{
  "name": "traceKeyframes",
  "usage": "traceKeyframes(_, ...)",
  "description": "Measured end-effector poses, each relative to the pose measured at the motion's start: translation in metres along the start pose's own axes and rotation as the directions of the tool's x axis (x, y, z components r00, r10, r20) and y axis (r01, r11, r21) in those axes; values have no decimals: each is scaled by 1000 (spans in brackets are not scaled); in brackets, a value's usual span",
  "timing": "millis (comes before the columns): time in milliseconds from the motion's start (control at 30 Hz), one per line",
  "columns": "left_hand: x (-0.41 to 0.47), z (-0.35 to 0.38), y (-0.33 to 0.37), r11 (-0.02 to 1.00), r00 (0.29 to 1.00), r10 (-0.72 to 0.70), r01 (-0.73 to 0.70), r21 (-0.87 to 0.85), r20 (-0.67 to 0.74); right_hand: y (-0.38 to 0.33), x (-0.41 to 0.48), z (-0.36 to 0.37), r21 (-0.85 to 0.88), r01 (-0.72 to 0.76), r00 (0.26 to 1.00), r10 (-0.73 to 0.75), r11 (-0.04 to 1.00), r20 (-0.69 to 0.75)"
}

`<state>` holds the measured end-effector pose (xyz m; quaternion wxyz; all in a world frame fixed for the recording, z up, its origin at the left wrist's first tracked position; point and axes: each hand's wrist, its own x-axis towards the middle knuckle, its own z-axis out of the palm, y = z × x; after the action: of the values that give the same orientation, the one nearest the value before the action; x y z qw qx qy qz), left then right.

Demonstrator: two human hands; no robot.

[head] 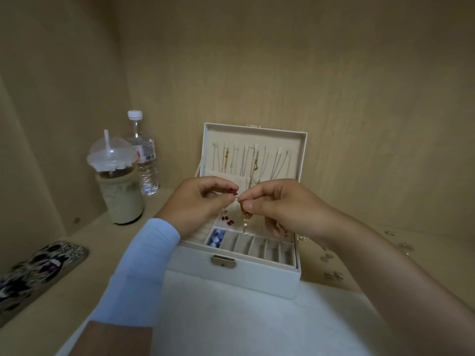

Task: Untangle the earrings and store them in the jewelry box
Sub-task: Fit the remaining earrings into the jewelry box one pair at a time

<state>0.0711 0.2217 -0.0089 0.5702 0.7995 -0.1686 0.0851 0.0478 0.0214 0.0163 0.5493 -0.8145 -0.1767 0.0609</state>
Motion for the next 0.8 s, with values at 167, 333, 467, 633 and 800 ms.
traceKeyframes(167, 2, -7, -3, 1000, 999, 5, -5, -18, -34, 0, 12, 18, -78, 17, 999, -14, 997, 38)
traceKeyframes(333, 3, -12, -3, 1000, 998, -4, 4, -5, -61, 6, 11, 27, -376, 25, 999, -7, 926, 50)
traceKeyframes(467, 3, -14, -3, 999, 995, -43, 39, -37, -91, 8, 9, 26, -499, 22, 999, 2, 866, 48)
traceKeyframes(633, 1, -16, 0, 995, 995, -91, 89, -42, -45, 11, 11, 30, -535, 89, 993, -33, 840, 112)
traceKeyframes(800, -3, -19, 4, 996, 996, -85, 85, -4, -2, 10, 11, 27, -582, 80, 993, -12, 809, 120)
